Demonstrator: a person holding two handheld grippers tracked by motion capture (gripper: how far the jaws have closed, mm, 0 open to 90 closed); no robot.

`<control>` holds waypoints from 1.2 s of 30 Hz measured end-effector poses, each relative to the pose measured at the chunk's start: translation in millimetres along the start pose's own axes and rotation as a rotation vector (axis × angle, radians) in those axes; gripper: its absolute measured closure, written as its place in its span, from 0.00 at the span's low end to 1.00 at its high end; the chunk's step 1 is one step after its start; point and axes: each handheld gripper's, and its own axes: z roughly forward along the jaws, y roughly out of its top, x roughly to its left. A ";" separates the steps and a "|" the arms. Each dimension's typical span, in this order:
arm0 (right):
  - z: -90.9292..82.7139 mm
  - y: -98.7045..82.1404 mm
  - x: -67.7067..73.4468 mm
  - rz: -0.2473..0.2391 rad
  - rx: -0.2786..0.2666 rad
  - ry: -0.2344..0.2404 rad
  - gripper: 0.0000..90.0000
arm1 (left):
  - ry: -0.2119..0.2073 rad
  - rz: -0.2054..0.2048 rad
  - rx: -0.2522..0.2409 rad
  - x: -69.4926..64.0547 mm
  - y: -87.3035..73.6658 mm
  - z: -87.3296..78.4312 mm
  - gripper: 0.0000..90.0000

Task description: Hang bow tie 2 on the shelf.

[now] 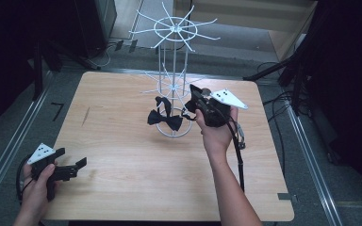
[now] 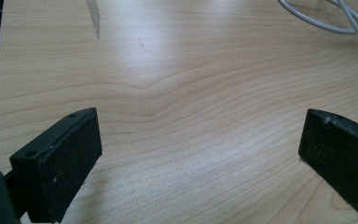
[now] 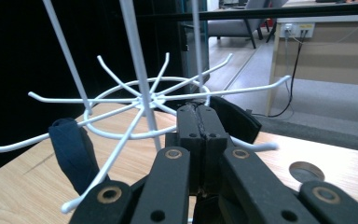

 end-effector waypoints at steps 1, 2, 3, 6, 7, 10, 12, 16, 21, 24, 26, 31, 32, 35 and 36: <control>1.4 -0.5 1.2 0.003 0.002 0.009 1.00 | 0.000 0.000 0.001 0.0 0.0 -0.1 0.00; 4.2 -1.4 2.9 0.002 0.007 0.019 1.00 | 0.000 0.000 0.000 0.0 0.0 0.0 0.00; 4.2 -1.4 2.9 0.002 0.007 0.019 1.00 | 0.000 0.000 0.000 0.0 0.0 0.0 0.00; 8.6 -3.9 3.5 0.002 0.013 0.030 1.00 | 0.002 0.000 -0.001 -0.2 -0.1 -0.1 0.00; 8.6 -3.9 3.5 0.002 0.013 0.030 1.00 | 0.002 0.000 -0.001 -0.2 -0.1 -0.1 0.00; 8.7 -7.2 0.7 0.023 0.006 0.029 0.90 | 0.000 -0.001 -0.002 -0.1 -0.1 -0.2 0.00; 7.1 -9.5 -1.2 0.026 0.005 0.031 0.87 | 0.002 0.000 -0.003 0.0 0.0 -0.2 0.00; 3.1 -12.7 -3.5 0.030 -0.003 0.037 0.81 | 0.001 0.000 -0.003 -0.1 0.0 -0.1 0.00; -5.3 -16.2 -9.1 0.030 -0.016 0.028 0.77 | 0.003 0.004 -0.001 -0.4 0.1 0.0 0.00; -12.5 -17.8 -12.4 0.029 -0.027 0.024 0.75 | 0.004 0.001 -0.003 -0.5 0.1 0.1 0.00; -15.6 -19.0 -13.6 0.024 -0.026 0.023 0.75 | 0.004 0.001 -0.002 -0.4 0.1 0.1 0.00; -20.8 -22.8 -16.6 0.019 -0.022 0.016 0.73 | 0.003 0.000 -0.002 -0.4 0.1 0.2 0.00; -21.8 -24.1 -17.5 0.018 -0.022 0.014 0.73 | 0.004 0.000 -0.002 -0.4 0.1 0.3 0.00; -25.1 -29.1 -20.5 0.016 -0.013 0.007 0.72 | 0.005 0.001 -0.002 -0.5 0.1 0.1 0.00; -25.1 -29.1 -20.5 0.016 -0.013 0.007 0.72 | 0.005 0.001 -0.002 -0.5 0.1 0.1 0.00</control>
